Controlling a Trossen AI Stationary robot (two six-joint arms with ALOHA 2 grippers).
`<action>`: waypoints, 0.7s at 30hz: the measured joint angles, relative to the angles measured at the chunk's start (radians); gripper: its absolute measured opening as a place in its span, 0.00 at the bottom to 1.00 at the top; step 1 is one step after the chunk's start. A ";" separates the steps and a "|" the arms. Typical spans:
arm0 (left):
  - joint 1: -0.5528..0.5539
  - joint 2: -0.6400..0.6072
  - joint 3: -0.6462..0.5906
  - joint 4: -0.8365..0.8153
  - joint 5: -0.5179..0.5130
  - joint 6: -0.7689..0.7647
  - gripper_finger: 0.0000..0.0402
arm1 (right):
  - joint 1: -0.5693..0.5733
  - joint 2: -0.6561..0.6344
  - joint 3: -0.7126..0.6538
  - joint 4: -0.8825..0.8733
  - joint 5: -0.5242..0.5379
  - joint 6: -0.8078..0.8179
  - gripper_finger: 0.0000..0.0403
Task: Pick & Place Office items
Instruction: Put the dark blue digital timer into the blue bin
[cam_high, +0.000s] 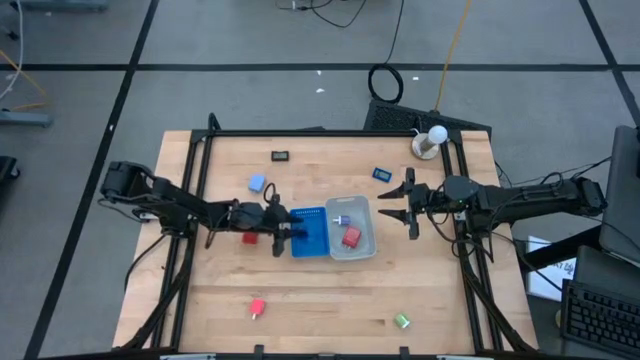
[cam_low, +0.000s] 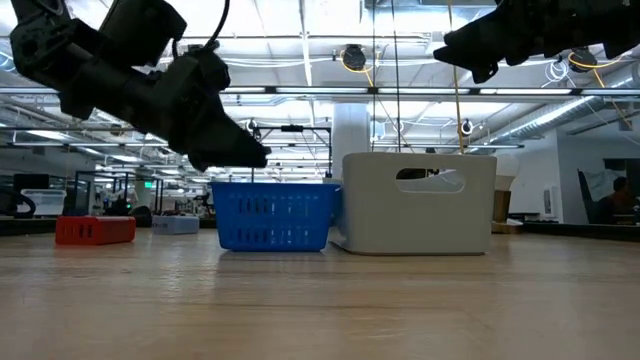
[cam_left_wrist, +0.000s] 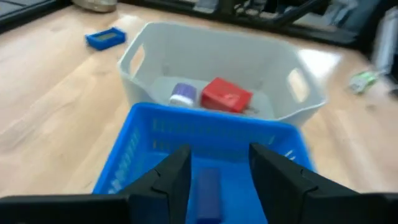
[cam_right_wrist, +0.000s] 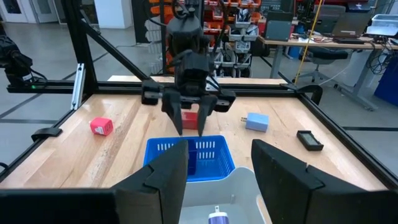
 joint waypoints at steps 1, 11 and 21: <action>0.000 -0.010 0.000 0.001 0.023 -0.012 0.41 | 0.000 0.000 0.000 0.000 0.000 0.000 0.42; 0.000 -0.059 0.000 -0.115 0.251 -0.235 0.38 | 0.000 0.000 0.000 0.001 0.000 0.000 0.43; 0.000 -0.046 0.080 -0.273 0.225 -0.264 0.30 | 0.000 0.000 0.000 0.033 0.000 0.000 0.42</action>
